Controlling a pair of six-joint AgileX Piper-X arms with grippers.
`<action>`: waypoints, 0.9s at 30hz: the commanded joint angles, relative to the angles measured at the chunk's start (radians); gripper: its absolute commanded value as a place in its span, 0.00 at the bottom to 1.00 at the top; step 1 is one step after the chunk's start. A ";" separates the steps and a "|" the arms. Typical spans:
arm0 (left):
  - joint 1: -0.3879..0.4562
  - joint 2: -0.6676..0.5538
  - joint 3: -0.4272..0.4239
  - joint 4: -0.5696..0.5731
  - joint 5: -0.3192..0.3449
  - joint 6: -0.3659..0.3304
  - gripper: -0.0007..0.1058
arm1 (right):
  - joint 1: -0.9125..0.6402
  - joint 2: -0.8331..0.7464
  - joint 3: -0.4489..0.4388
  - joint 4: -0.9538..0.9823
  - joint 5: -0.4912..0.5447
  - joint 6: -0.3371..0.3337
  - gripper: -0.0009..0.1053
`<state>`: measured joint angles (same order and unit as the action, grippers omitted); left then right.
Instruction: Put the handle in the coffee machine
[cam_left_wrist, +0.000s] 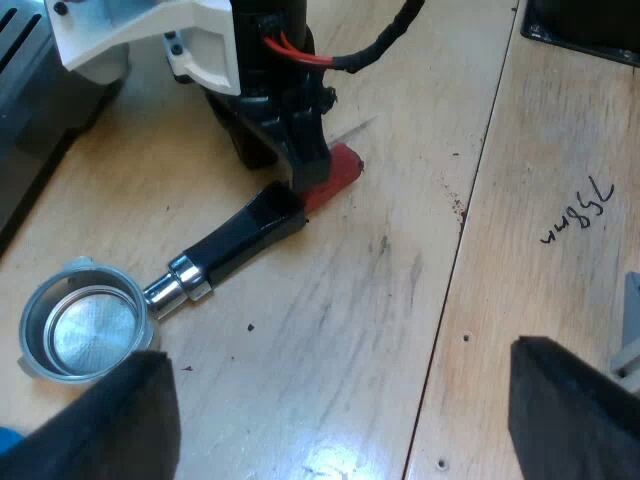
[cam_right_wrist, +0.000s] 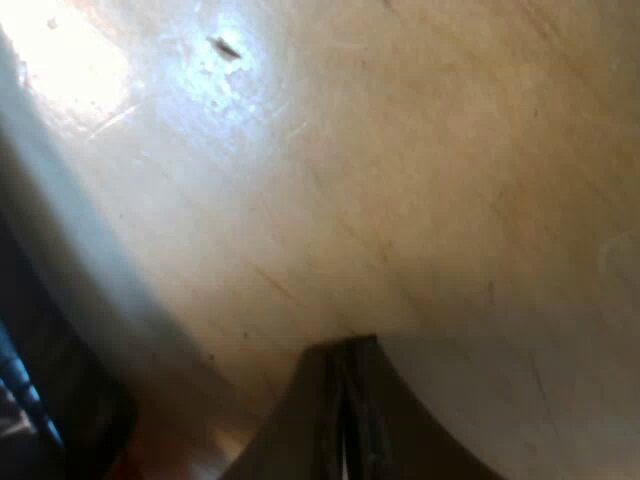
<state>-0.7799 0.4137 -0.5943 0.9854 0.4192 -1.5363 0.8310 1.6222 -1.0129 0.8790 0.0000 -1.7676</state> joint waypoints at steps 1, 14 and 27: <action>-0.005 -0.003 -0.008 -0.011 -0.005 0.000 0.66 | 0.002 0.013 -0.008 0.000 -0.006 -0.007 0.01; -0.005 -0.003 -0.008 -0.011 -0.164 0.000 0.66 | 0.060 0.012 -0.008 0.002 -0.152 0.069 0.01; -0.005 -0.003 -0.008 0.116 -0.330 -0.068 0.66 | 0.294 0.012 -0.008 -0.040 -0.135 0.222 0.01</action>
<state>-0.7799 0.4137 -0.5943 1.0896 0.1240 -1.5885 1.1148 1.6287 -1.0181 0.8490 -0.1075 -1.5537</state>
